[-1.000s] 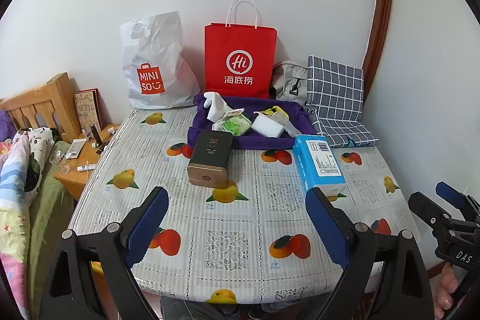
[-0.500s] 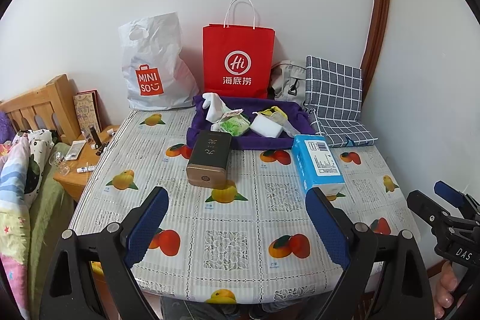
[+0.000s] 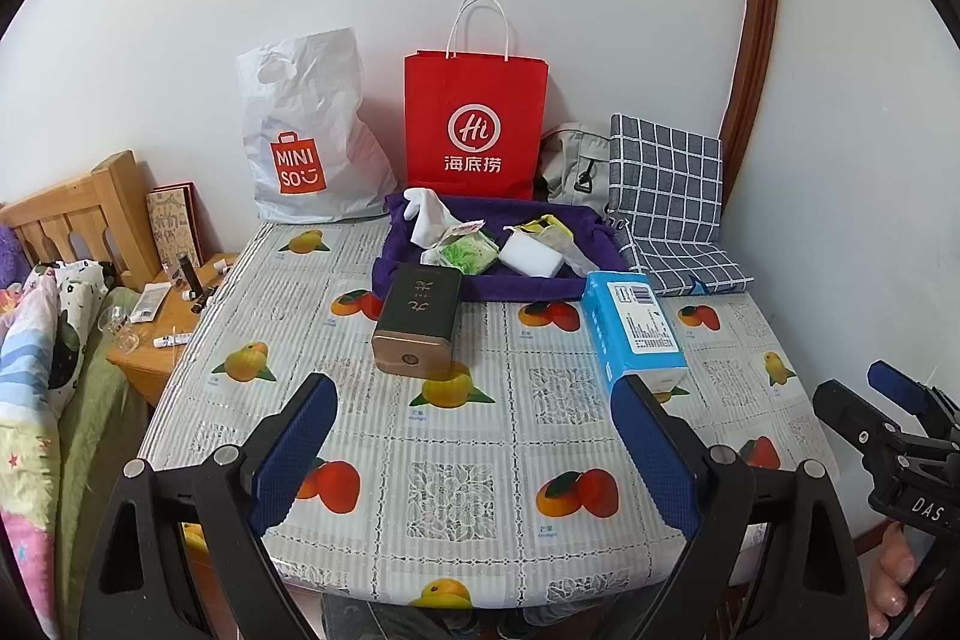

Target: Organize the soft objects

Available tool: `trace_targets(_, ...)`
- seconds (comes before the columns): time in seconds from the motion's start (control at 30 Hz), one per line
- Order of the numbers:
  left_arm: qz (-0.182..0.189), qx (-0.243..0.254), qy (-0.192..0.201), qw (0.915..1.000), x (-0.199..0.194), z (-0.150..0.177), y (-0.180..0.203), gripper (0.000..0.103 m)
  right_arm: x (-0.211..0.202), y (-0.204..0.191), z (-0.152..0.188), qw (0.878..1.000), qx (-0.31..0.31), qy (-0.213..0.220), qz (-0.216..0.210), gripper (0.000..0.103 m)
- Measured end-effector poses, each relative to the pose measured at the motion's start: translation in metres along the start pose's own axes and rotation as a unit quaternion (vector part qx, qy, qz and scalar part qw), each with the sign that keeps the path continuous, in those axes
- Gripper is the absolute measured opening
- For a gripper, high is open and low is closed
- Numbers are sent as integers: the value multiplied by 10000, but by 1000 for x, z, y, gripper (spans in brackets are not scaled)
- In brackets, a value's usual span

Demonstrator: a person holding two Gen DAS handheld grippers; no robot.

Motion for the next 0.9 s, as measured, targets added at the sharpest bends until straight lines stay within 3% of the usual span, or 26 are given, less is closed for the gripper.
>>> trace_targets(0.9, 23, 13, 19, 10000, 1, -1, -1, 93, -5, -2, -2, 10000, -8, 51, -16, 103)
Point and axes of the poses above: each gripper's, at about its wrist camera, not at the fingertips, and x roughly the way its jaws point, y to its right, z to its underside, the point moved 7 cm from there along x, roughly the way its jaws point, and after that the axes turned 10 degrees about -z, right-handed, at the moved point
